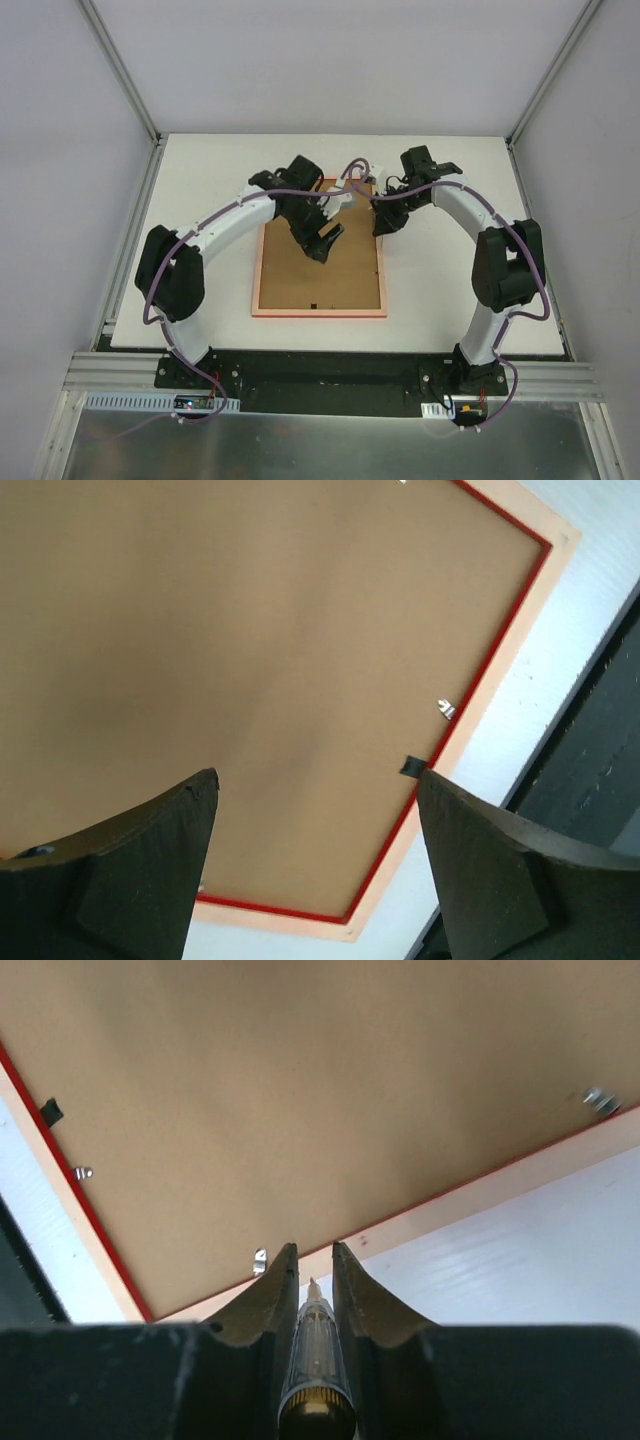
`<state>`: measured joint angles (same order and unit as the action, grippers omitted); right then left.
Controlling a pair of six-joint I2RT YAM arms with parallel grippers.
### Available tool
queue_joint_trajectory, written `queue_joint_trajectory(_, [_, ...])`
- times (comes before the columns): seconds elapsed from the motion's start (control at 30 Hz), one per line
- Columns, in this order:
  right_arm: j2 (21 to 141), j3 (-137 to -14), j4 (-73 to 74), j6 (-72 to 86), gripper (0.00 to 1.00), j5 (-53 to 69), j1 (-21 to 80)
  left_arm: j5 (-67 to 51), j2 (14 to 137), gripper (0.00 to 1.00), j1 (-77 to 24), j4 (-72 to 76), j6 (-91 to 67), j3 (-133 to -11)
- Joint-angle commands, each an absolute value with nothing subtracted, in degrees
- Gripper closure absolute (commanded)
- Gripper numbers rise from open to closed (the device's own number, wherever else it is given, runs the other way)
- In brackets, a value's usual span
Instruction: Take the photo out of the frame
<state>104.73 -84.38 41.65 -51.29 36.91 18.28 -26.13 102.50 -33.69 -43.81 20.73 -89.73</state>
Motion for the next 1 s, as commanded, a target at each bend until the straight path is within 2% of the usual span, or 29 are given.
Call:
queue_joint_trajectory(0.0, [102.4, -83.1, 43.7, -43.7, 1.00, 34.3, 19.0, -28.5, 96.9, 0.22, -37.8, -38.4, 26.4, -78.6])
queue_joint_trajectory(0.1, [104.0, -84.1, 44.4, -37.9, 1.00, 33.0, 19.2, -29.1, 94.0, 0.22, -40.2, -34.9, 28.3, -73.2])
queue_joint_trajectory(0.4, [108.8, -88.9, 44.7, -20.8, 1.00, 35.1, 17.2, -34.5, 90.8, 0.25, -41.8, -33.1, 29.3, -67.2])
queue_joint_trajectory(0.53, [108.5, -86.8, 40.4, -16.2, 1.00, 31.5, 17.5, -33.0, 87.7, 0.24, -43.2, -29.9, 30.1, -61.5])
queue_joint_trajectory(0.87, [107.3, -83.5, 37.8, -17.1, 1.00, 22.8, 23.5, -21.8, 85.3, 0.27, -51.6, -22.3, 30.7, -53.9])
queue_joint_trajectory(0.97, [106.7, -83.0, 39.5, -20.1, 1.00, 16.8, 26.8, -19.3, 86.0, 0.28, -53.8, -21.2, 29.8, -54.1])
